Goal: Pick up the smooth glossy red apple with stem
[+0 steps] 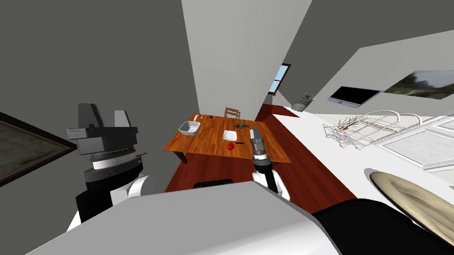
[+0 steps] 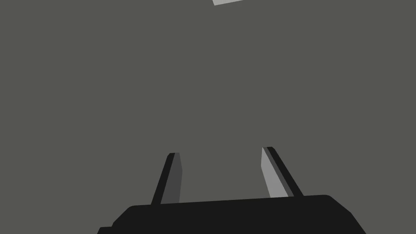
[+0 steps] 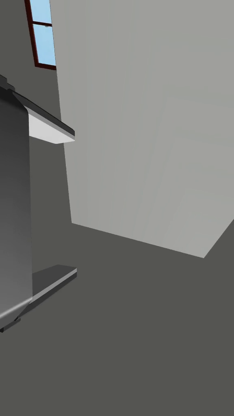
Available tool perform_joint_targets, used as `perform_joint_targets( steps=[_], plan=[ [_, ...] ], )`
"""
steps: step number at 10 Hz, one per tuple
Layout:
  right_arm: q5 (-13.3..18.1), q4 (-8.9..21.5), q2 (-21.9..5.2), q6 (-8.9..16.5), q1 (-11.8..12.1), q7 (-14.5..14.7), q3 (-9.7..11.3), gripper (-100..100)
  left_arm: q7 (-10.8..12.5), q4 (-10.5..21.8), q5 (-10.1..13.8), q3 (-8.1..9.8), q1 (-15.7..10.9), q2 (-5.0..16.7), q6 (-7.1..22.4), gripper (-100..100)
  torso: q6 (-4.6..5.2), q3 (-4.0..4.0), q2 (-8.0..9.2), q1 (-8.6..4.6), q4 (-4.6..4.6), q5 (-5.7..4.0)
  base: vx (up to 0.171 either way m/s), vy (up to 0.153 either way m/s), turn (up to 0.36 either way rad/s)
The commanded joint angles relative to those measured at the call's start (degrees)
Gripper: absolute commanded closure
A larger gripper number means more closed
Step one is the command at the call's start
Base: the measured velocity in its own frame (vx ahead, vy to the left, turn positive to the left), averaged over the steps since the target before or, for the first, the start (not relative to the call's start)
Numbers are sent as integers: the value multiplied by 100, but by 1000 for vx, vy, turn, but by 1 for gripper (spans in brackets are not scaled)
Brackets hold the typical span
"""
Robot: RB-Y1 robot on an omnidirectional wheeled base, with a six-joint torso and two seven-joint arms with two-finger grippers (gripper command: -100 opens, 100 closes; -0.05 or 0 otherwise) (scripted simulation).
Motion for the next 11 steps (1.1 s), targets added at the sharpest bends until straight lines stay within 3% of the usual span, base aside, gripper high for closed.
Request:
perform_joint_targets(
  steps=[1, 11],
  plan=[
    [28, 286, -163, -43, 9, -22, 36, -100, 0, 0, 0, 0, 0, 0, 0, 0, 0, 0, 0, 0, 0, 0, -83, -73, 78],
    [211, 1839, -753, -85, -109, -45, 336, -100, 0, 0, 0, -1, 1, -1, 0, 0, -2, -16, -28, 30, -6, 7, -28, -27, 75]
  ],
)
